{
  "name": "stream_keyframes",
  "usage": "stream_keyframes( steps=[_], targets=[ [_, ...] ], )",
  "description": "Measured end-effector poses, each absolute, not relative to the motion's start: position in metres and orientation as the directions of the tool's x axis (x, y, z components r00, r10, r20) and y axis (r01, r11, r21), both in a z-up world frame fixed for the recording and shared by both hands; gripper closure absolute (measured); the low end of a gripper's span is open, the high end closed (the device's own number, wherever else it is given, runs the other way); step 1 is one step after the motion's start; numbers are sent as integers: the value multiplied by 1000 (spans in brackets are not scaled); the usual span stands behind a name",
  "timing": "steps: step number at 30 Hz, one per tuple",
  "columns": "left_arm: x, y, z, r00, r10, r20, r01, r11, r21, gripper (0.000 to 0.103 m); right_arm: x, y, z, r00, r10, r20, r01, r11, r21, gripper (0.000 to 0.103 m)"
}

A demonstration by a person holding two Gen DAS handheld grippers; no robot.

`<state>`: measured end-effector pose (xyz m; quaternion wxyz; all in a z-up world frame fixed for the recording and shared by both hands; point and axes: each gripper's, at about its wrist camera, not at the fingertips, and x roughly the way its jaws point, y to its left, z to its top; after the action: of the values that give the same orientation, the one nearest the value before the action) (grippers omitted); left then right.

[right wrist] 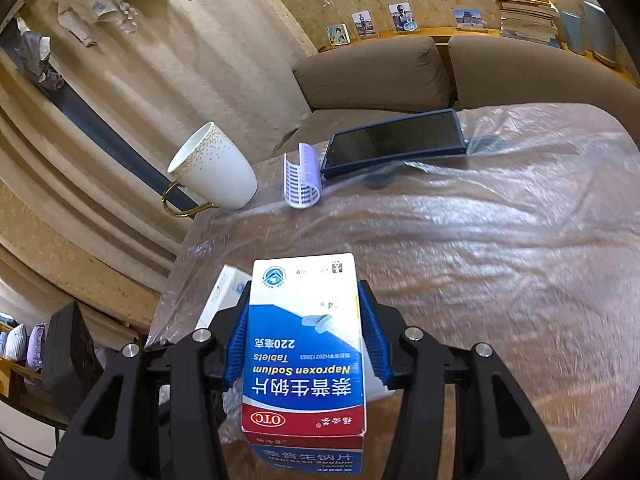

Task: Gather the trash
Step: 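Lift the Naproxen box and white tube box with both tools toward the bin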

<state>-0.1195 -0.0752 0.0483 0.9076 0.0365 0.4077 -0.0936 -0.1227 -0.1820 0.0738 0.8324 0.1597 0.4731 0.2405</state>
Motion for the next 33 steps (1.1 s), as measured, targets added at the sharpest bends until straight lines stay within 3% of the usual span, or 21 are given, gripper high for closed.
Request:
stream_keyframes(
  steps=[33],
  targets=[
    [-201, -87, 61, 631, -220, -744, 319, 948, -11, 84, -252, -205, 79, 448, 543, -710, -289, 840, 459, 55]
  ],
)
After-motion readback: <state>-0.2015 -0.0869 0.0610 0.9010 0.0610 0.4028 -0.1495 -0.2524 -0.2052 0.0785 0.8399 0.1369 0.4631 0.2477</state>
